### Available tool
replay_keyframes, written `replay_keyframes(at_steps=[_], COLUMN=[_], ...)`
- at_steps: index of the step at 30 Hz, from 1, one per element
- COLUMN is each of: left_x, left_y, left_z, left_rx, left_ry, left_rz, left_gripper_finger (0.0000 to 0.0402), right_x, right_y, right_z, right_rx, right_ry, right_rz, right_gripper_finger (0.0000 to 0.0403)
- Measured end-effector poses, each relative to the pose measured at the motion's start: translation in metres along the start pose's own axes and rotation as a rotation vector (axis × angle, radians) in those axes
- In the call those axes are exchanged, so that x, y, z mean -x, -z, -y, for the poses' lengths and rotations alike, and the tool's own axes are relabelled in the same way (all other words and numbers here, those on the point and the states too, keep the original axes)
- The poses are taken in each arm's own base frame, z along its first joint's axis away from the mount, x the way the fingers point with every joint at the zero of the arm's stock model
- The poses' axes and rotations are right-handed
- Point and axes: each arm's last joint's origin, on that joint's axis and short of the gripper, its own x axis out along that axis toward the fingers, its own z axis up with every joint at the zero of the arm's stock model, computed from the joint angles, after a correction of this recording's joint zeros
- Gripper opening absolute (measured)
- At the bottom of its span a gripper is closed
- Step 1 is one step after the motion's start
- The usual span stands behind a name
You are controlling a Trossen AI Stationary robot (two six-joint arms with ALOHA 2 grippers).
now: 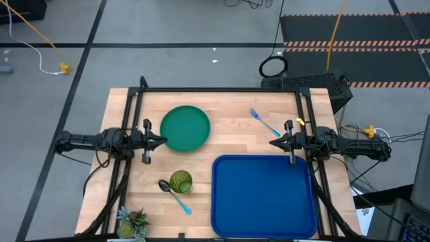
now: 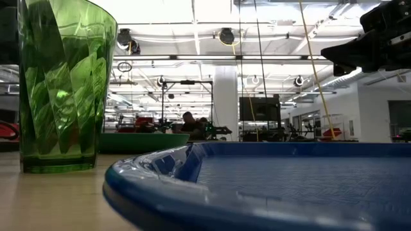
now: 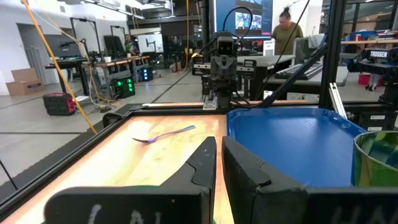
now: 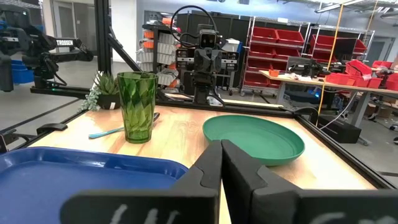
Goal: Pick and place plate/cup/fork/spoon on tray
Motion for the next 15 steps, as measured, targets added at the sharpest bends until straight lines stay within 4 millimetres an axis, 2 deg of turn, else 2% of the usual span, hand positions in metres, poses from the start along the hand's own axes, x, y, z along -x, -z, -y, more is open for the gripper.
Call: replay_keyframes(at_steps=[3, 8, 15], left_x=[0.000, 0.000, 0.000], left_y=[0.000, 0.000, 0.000], left_z=[0.000, 0.000, 0.000], left_rx=[0.000, 0.000, 0.000], left_ry=[0.000, 0.000, 0.000], left_rz=[0.001, 0.000, 0.000], left_gripper_finger=[0.0031, 0.0031, 0.0031], right_x=[0.000, 0.000, 0.005], right_y=[0.000, -0.003, -0.034], right_z=[0.000, 0.000, 0.001], right_rx=[-0.022, -0.196, -0.122], right_ry=[0.000, 0.000, -0.065], right_rz=[0.001, 0.028, 0.342], right_gripper_finger=[0.0000, 0.0000, 0.0000])
